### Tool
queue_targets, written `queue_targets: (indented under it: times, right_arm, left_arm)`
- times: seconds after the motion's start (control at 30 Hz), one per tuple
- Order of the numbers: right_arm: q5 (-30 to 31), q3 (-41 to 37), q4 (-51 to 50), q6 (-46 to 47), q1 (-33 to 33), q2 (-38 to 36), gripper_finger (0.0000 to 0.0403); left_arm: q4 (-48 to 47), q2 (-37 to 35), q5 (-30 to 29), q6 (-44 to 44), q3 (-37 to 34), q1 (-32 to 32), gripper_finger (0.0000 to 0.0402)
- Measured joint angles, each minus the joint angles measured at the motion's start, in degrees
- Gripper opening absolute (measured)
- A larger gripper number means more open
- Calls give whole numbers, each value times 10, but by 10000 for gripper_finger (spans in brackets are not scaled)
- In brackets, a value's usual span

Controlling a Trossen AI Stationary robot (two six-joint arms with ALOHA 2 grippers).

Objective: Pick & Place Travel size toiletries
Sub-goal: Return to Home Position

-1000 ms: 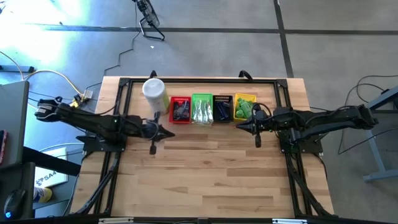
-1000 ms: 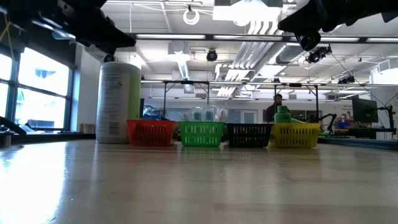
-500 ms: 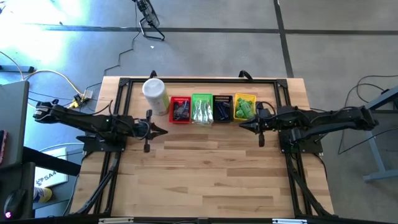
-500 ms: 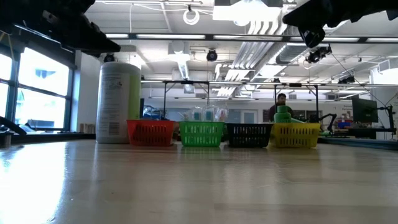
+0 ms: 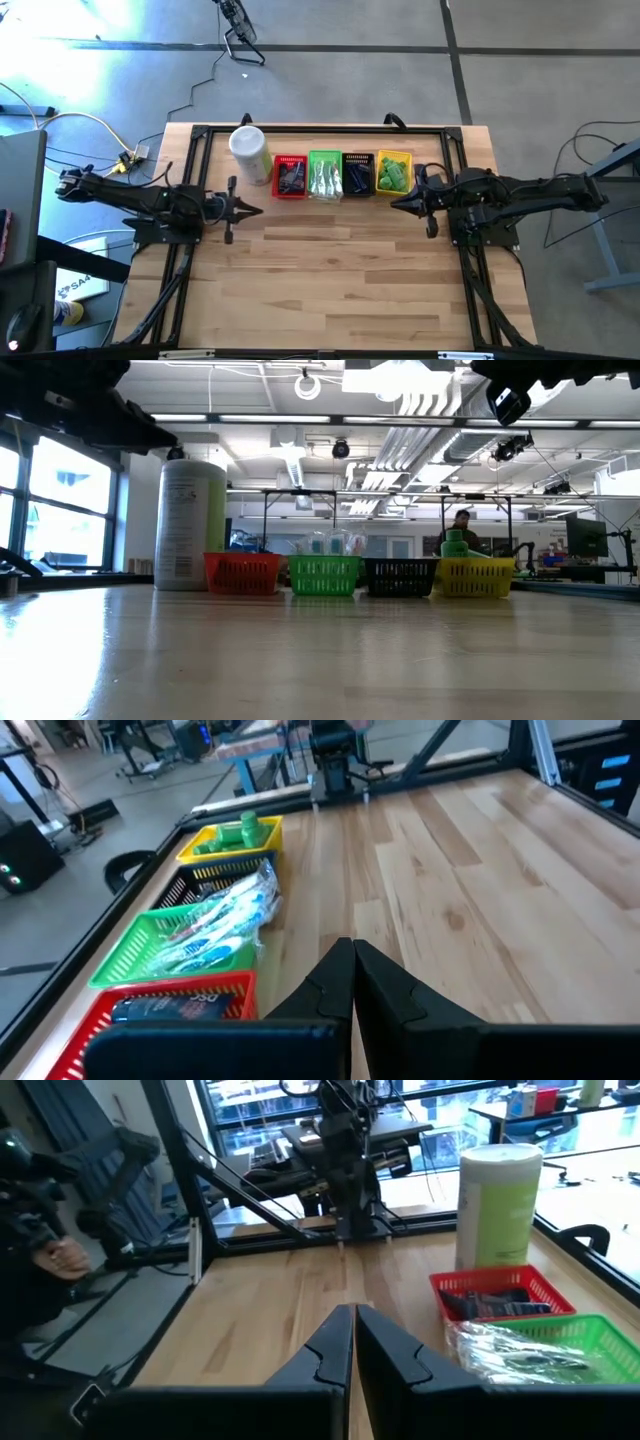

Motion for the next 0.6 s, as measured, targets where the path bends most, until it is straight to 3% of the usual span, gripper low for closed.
queue_targets:
  times: [0.6]
  right_arm:
    - [4,0,-5,0,0,-3,9]
  left_arm:
    - [-38,-172,2,-1,-71,0,3]
